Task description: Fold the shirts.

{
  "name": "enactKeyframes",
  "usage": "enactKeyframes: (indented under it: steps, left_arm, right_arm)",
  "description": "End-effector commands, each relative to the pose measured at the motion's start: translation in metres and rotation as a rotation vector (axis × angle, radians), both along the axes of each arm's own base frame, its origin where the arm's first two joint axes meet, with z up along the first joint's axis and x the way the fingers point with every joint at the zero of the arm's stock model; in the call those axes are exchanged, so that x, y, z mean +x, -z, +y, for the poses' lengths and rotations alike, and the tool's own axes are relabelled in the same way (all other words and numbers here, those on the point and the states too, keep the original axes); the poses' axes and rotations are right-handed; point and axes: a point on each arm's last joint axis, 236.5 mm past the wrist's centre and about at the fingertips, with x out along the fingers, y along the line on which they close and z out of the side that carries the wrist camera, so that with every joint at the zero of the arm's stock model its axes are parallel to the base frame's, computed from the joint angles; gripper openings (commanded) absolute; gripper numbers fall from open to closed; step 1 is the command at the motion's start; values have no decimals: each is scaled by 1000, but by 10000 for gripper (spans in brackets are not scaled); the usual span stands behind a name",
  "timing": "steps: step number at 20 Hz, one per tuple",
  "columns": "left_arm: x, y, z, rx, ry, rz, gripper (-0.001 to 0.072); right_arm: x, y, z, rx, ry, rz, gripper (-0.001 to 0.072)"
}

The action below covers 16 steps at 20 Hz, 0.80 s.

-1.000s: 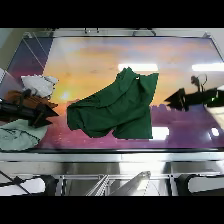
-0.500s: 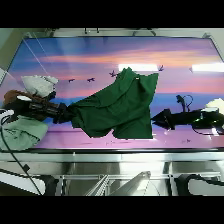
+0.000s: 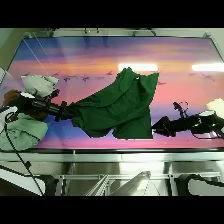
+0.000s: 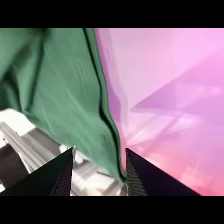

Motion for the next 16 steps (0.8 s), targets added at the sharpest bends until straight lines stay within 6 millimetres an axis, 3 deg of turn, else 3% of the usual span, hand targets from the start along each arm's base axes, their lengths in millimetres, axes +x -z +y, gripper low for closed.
enactKeyframes:
  steps: [1,5,8,12,13,15,16]
  left_arm:
    - [-8,-12,-5,-53,27,24,23]
    - [-4,-11,-6,-52,19,11,23]
    - [-5,-11,-6,-52,20,12,23]
    - [-3,-10,-5,-48,15,8,24]
    - [-3,-10,-5,-46,13,6,24]
    - [-2,-10,-5,-45,13,2,24]
    - [0,-12,-4,-46,15,-7,24]
  right_arm:
    - [-12,15,-8,-65,-14,28,380]
    - [-2,25,12,-113,-20,-28,381]
    - [10,28,12,-140,13,-55,381]
    - [0,27,31,-95,-31,-31,379]
    - [7,24,37,-76,-18,-57,299]
    - [27,10,47,-15,29,-133,56]
    - [35,2,50,11,52,-153,18]
